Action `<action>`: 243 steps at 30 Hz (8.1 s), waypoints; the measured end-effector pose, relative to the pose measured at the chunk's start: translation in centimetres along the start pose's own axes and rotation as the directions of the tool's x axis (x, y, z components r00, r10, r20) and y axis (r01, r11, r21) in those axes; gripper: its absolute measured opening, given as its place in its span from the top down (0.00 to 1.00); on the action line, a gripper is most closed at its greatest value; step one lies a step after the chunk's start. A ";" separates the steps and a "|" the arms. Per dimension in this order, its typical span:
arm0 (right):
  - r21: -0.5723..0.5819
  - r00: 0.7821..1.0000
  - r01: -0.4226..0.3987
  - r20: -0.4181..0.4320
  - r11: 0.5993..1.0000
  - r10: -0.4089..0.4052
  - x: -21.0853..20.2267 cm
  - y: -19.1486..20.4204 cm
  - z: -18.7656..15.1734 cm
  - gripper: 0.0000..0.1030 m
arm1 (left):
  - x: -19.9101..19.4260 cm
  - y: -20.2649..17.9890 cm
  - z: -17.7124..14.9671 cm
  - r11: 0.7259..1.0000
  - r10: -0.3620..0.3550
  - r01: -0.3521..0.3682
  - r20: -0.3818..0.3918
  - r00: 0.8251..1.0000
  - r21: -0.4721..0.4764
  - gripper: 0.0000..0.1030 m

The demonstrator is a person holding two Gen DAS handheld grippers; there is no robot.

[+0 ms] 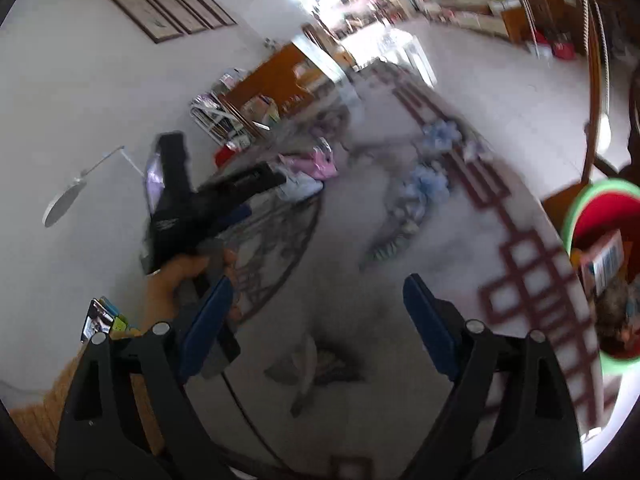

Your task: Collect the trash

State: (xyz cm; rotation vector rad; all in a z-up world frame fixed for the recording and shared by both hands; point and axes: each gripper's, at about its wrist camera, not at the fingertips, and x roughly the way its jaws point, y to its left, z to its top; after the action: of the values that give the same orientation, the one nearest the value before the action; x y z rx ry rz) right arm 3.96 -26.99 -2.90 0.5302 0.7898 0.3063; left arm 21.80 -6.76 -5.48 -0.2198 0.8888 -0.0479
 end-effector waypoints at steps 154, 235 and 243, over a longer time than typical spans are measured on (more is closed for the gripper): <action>0.007 0.990 0.101 0.100 0.995 -0.101 -9.5 -2.9 -2.5 0.73 | -14.9 -4.0 -11.9 0.950 -0.284 0.282 -0.003 0.959 0.136 0.63; 0.075 0.913 0.126 0.380 0.989 -0.146 -11.3 -2.1 0.5 0.10 | -19.2 -6.5 -10.4 0.957 -0.251 0.207 0.228 0.941 0.203 0.10; -0.161 0.905 0.163 0.417 0.973 -0.083 -7.1 4.5 -2.0 0.05 | -23.4 1.1 -10.6 0.985 -0.113 0.064 0.321 0.940 0.159 0.08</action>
State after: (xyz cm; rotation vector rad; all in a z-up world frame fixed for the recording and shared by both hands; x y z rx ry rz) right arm -2.52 -25.79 2.66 0.3418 0.3780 0.1425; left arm -1.27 -4.39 5.70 -0.1249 0.5383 -0.1557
